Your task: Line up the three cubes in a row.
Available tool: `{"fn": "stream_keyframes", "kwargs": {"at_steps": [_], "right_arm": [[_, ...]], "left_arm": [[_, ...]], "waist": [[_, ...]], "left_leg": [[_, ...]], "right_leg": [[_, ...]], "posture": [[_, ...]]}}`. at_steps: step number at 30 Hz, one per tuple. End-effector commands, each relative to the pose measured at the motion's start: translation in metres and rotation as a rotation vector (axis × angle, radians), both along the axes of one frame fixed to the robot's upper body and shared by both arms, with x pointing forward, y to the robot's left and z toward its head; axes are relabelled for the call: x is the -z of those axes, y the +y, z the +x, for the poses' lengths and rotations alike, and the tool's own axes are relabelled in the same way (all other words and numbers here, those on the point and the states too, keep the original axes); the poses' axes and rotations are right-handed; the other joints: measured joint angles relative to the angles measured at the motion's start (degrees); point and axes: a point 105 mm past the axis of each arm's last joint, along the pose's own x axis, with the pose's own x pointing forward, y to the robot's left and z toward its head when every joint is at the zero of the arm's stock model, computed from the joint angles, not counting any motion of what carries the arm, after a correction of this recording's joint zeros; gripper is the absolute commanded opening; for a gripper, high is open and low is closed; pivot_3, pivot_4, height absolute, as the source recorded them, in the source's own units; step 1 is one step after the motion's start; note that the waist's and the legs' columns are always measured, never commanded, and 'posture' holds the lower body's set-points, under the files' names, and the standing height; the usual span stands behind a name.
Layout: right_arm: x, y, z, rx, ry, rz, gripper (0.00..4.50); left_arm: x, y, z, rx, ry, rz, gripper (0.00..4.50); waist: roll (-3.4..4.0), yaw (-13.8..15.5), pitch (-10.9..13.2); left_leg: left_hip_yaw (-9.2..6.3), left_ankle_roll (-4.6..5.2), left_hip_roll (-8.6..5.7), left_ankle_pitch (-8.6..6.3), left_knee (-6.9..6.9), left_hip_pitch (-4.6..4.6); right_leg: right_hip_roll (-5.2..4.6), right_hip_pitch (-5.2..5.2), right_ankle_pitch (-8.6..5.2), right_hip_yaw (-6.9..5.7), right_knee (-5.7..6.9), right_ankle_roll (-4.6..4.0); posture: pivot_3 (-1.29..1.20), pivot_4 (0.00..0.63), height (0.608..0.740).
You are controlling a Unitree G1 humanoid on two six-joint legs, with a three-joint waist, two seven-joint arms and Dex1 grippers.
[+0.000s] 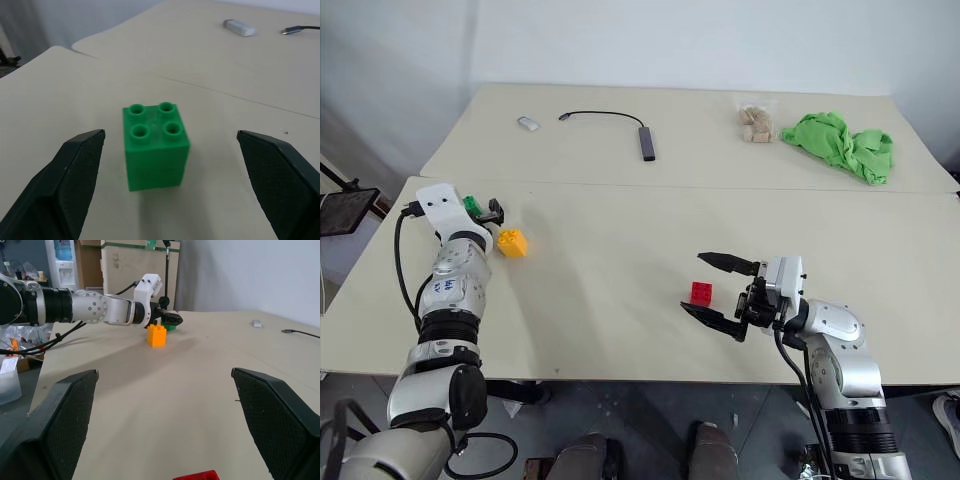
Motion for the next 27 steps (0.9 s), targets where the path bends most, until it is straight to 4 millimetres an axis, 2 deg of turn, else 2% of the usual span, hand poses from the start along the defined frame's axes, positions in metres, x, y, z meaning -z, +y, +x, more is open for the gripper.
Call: {"fn": "stream_keyframes", "kwargs": {"at_steps": [1,7,8,9,16,19,23,25,26,27], "right_arm": [[-0.011,0.001,-0.002,-0.004,-0.043,0.015,4.47],[-0.012,0.002,0.0,-0.002,-0.051,0.017,4.47],[-0.013,0.002,0.0,-0.001,-0.051,0.017,4.5],[-0.013,0.003,0.0,0.0,-0.052,0.017,4.5],[-0.011,0.003,0.001,0.006,-0.049,0.017,4.5],[-0.009,0.003,0.0,0.007,-0.047,0.016,4.5],[-0.011,0.001,0.001,0.023,-0.058,0.019,4.5],[-0.012,-0.005,0.003,0.045,-0.07,0.008,4.5],[-0.013,-0.009,0.003,0.057,-0.074,0.002,4.5],[-0.014,-0.011,0.004,0.065,-0.077,-0.002,4.5]], "left_arm": [[-0.014,-0.001,0.004,-0.017,-0.036,0.019,4.5],[-0.013,0.001,0.008,-0.014,-0.031,0.003,4.5],[-0.013,0.001,0.008,-0.016,-0.031,0.002,4.11],[-0.012,0.002,0.008,-0.015,-0.033,-0.003,3.98],[-0.01,0.006,0.003,-0.002,-0.069,-0.006,1.84],[-0.021,0.008,-0.005,0.037,-0.181,0.002,1.84],[-0.056,0.011,-0.033,0.183,-0.434,0.072,1.84],[-0.084,-0.034,-0.056,0.586,-0.57,0.166,1.84],[-0.085,-0.056,-0.066,0.764,-0.565,0.202,1.84],[-0.084,-0.068,-0.072,0.873,-0.547,0.217,1.84]], "waist": [[0.0,0.1,0.0],[-0.03,0.0,0.0],[-0.03,0.0,0.0],[-0.03,0.0,0.0],[-0.03,0.1,0.0],[-0.03,0.0,0.0],[-0.04,-0.4,0.0],[-0.05,-0.3,0.0],[-0.06,-0.3,0.0],[-0.06,-0.1,0.0]], "left_leg": [[0.0,0.0,0.0,0.0,0.0,0.0],[0.01,0.0,0.0,0.0,0.01,0.0],[0.01,0.0,0.0,0.0,0.01,0.0],[0.01,0.0,0.0,0.0,0.01,0.0],[0.01,0.0,0.0,0.0,0.01,0.0],[0.02,0.0,0.0,0.0,0.01,0.0],[0.03,-0.01,0.01,0.0,-0.03,0.01],[0.02,-0.02,0.02,0.01,-0.03,0.0],[0.03,-0.03,0.03,0.01,-0.02,-0.01],[0.04,-0.03,0.03,0.01,-0.02,-0.02]], "right_leg": [[0.0,0.0,0.0,0.0,0.0,0.0],[0.0,0.0,0.01,0.0,0.0,0.01],[0.0,0.0,0.01,0.0,0.0,0.01],[0.0,0.0,0.01,0.0,0.0,0.01],[0.0,0.0,0.01,0.0,0.0,0.02],[0.0,-0.01,0.01,0.01,0.01,0.02],[0.0,-0.05,0.01,0.02,0.02,0.02],[0.0,-0.05,0.01,0.01,0.04,0.02],[0.0,-0.07,0.01,0.01,0.03,0.01],[0.0,-0.08,0.01,0.02,0.03,0.01]], "posture": [[0.0,0.15,0.74],[0.0,0.15,0.74],[0.0,0.15,0.74],[0.0,0.15,0.74],[0.0,0.15,0.74],[0.0,0.15,0.74],[0.0,0.15,0.74],[0.0,0.15,0.74],[0.0,0.15,0.74],[0.0,0.15,0.74]]}}
